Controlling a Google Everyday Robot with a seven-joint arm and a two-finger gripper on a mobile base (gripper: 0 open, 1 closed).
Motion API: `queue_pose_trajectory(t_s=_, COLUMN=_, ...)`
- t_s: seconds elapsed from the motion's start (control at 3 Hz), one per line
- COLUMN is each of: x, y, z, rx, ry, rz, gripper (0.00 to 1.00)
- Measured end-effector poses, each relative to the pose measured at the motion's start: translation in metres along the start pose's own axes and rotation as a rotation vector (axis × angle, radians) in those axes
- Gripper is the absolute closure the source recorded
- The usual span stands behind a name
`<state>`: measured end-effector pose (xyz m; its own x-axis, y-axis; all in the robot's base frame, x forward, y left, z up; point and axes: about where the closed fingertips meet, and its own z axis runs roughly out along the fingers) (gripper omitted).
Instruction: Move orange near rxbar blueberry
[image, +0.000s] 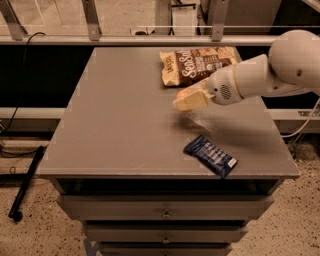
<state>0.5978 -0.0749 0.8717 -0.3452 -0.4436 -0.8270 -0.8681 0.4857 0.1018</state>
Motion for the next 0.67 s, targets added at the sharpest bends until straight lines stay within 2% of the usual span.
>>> queue_pose_trajectory(t_s=0.33, x=0.013, y=0.013, z=-0.015, rx=-0.031, ry=0.018, rz=0.034, gripper=1.0)
queue_pose_trajectory(t_s=0.67, x=0.022, y=0.03, z=-0.019, rx=-0.055, ry=0.031, rz=0.034, gripper=1.0)
